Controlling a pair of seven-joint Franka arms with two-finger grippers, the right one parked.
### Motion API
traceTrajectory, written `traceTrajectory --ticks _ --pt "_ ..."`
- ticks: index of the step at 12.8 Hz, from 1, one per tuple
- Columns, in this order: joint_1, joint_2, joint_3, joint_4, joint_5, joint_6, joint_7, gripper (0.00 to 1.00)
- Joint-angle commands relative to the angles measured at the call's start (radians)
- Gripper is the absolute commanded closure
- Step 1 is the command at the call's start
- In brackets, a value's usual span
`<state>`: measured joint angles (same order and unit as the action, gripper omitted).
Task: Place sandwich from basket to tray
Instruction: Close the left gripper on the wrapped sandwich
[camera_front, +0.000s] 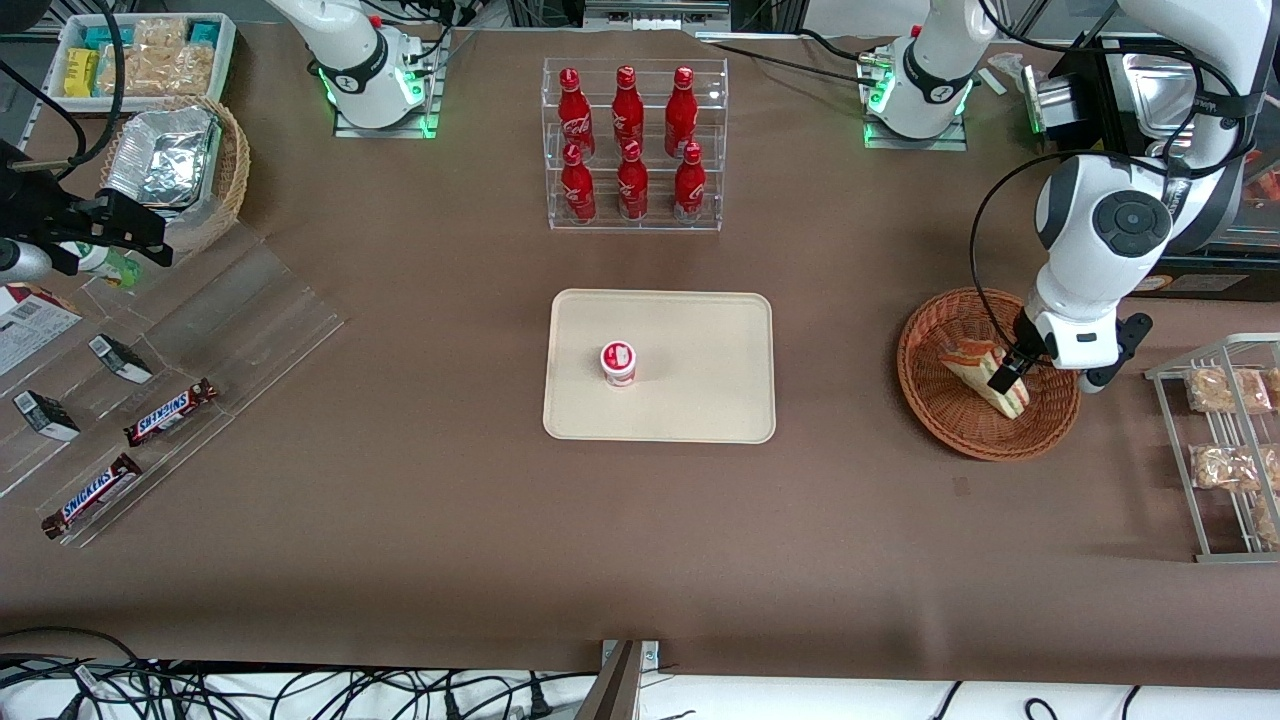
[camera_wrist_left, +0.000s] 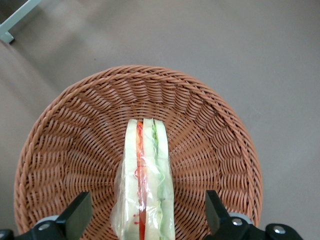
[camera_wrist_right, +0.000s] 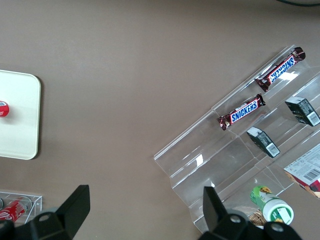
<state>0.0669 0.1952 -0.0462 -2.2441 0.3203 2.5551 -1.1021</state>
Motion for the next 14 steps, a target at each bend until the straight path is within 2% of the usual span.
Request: traceTrajectory --ticks 1,2,3,14 --pt "0.002 0.027 -0.003 -0.011 0.164 0.033 -0.169 0.00" --pt "0.002 0.032 -0.004 -0.015 0.236 0.031 -0.220 0.00" --pt "0.002 0.038 -0.004 -0.022 0.278 0.031 -0.254 0.00" --pt "-0.012 0.087 -0.040 -0.038 0.284 0.019 -0.318 0.00"
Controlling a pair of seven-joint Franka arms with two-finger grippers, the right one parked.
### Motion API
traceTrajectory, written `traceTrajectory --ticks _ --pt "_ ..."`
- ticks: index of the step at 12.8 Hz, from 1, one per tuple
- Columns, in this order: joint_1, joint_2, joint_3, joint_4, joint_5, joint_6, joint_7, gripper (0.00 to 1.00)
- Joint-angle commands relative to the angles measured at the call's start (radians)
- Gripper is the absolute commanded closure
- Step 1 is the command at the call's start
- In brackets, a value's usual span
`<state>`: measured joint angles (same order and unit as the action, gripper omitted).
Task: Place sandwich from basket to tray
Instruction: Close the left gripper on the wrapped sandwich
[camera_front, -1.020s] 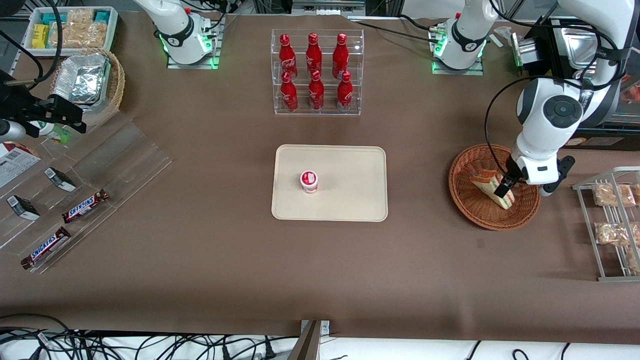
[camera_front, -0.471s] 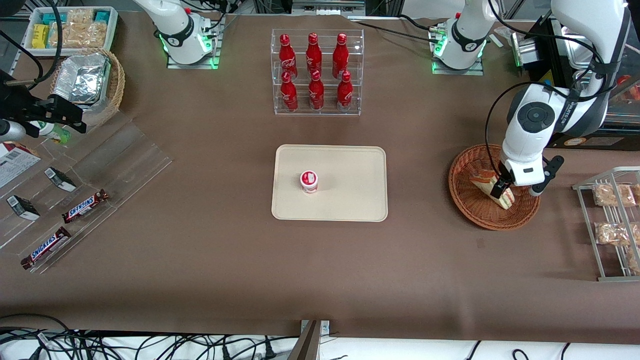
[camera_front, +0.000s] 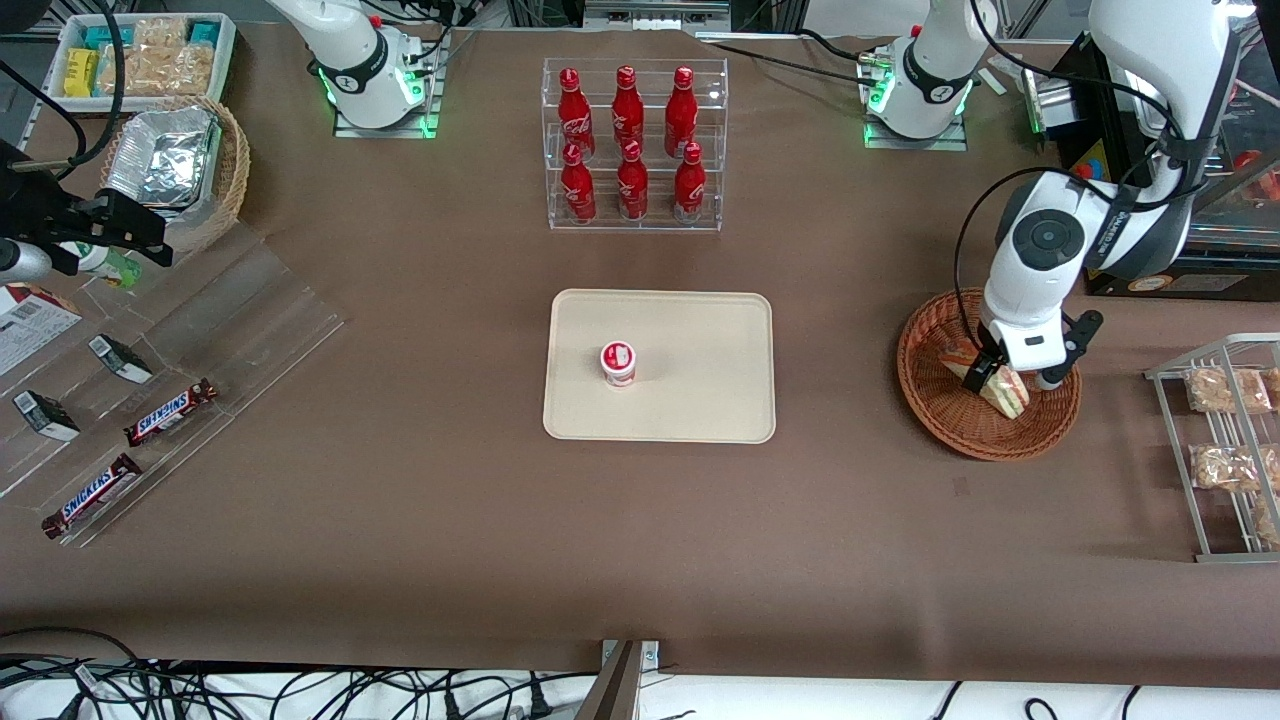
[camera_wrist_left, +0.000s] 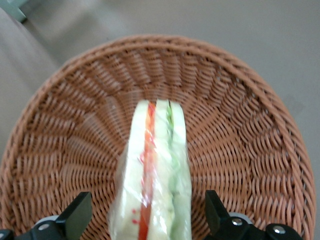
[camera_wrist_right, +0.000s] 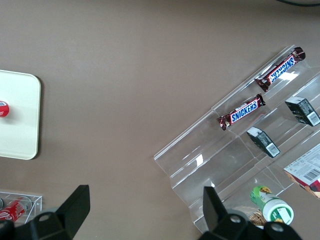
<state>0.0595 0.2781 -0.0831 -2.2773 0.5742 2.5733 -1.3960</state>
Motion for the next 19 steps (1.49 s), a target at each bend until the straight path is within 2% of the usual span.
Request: traceTrajectory --ticks 1,6,10,19 --pt "-0.009 0.006 -0.003 -0.011 0.030 0.001 -0.017 0.00" --pt "-0.020 0.001 -0.017 -0.010 0.032 -0.039 -0.014 0.00" --pt "-0.015 -0.028 -0.018 -0.005 0.030 -0.076 0.073 0.00" --pt "-0.006 -0.037 -0.018 0.022 0.012 -0.090 0.069 0.00"
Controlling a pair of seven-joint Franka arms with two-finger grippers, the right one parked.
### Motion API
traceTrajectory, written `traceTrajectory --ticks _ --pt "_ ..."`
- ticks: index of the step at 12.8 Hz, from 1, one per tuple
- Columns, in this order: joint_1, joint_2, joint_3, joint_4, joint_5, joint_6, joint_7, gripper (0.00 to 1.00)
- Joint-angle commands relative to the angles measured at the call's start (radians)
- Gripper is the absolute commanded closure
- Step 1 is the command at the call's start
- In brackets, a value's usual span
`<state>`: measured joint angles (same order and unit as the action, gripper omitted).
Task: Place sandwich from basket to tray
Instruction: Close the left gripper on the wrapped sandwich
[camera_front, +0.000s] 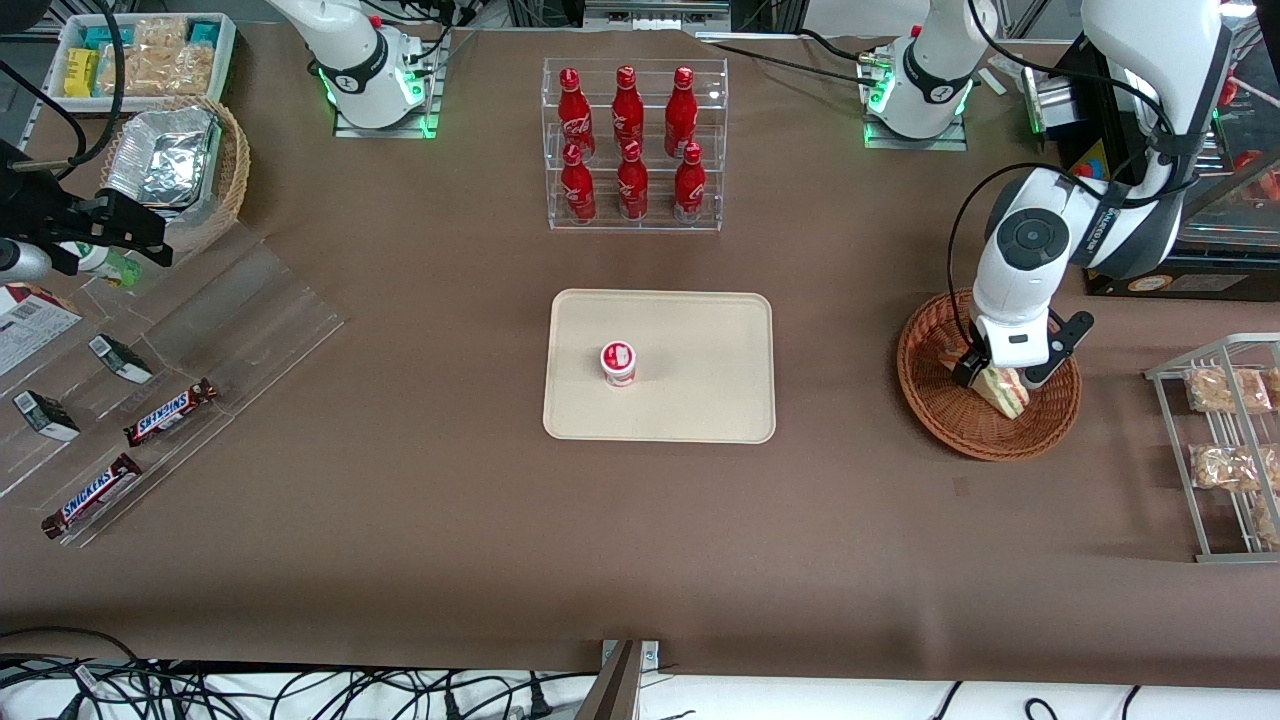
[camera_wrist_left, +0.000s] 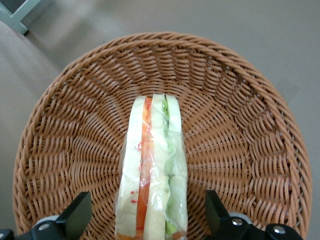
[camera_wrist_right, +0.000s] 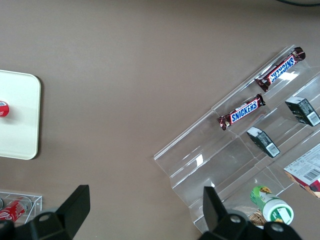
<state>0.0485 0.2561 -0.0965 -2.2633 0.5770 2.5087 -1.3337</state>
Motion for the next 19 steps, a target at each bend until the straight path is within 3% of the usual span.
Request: traceTrajectory --ticks 1,2,4,5,9,11,14,19 --pt "0.005 -0.015 -0.005 0.008 0.009 -0.025 0.004 0.13" --pt "0.005 -0.015 -0.005 0.008 0.009 -0.025 0.004 0.33" --pt "0.005 -0.014 -0.005 0.008 0.009 -0.025 0.001 0.50" --pt "0.005 -0.014 -0.005 0.008 0.009 -0.025 0.001 0.52" --pt "-0.004 -0.017 -0.012 0.019 0.007 -0.046 0.005 0.53" --pt "0.001 -0.015 -0.055 0.076 0.004 -0.135 0.022 0.53" --pt "-0.001 -0.017 -0.071 0.181 -0.138 -0.255 0.183 0.53" --pt "-0.015 0.006 -0.155 0.520 -0.400 -0.611 0.427 0.53"
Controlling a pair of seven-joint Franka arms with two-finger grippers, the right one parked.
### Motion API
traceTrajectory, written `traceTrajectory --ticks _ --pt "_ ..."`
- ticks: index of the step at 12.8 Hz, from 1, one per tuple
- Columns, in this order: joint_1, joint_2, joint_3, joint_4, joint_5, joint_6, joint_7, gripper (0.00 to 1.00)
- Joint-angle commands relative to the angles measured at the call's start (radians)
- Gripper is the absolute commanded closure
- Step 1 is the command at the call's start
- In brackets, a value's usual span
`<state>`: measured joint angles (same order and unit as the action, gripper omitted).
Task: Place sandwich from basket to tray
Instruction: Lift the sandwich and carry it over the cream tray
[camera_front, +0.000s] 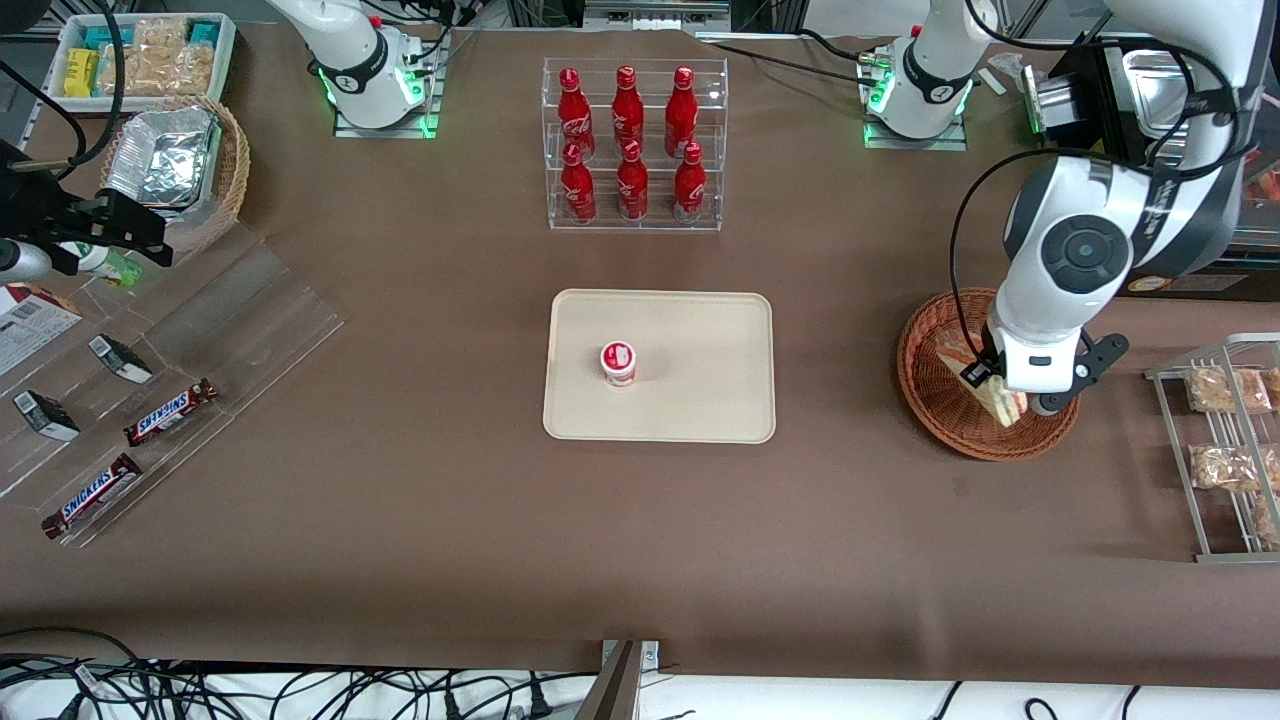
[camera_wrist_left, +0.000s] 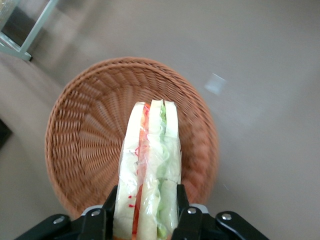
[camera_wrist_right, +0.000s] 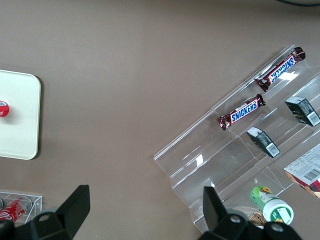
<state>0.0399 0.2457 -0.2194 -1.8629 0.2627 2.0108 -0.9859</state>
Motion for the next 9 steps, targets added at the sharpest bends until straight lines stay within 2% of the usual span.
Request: traceTrajectory --ticks 1,4,5,9 --pt "-0.006 0.017 -0.069 0.146 -0.108 -0.138 0.105 0.53" --pt "-0.006 0.017 -0.181 0.186 -0.129 -0.216 0.243 0.53" --pt "-0.006 0.020 -0.210 0.186 -0.160 -0.213 0.262 0.53" --pt "-0.008 0.067 -0.337 0.185 -0.203 -0.141 0.262 0.53"
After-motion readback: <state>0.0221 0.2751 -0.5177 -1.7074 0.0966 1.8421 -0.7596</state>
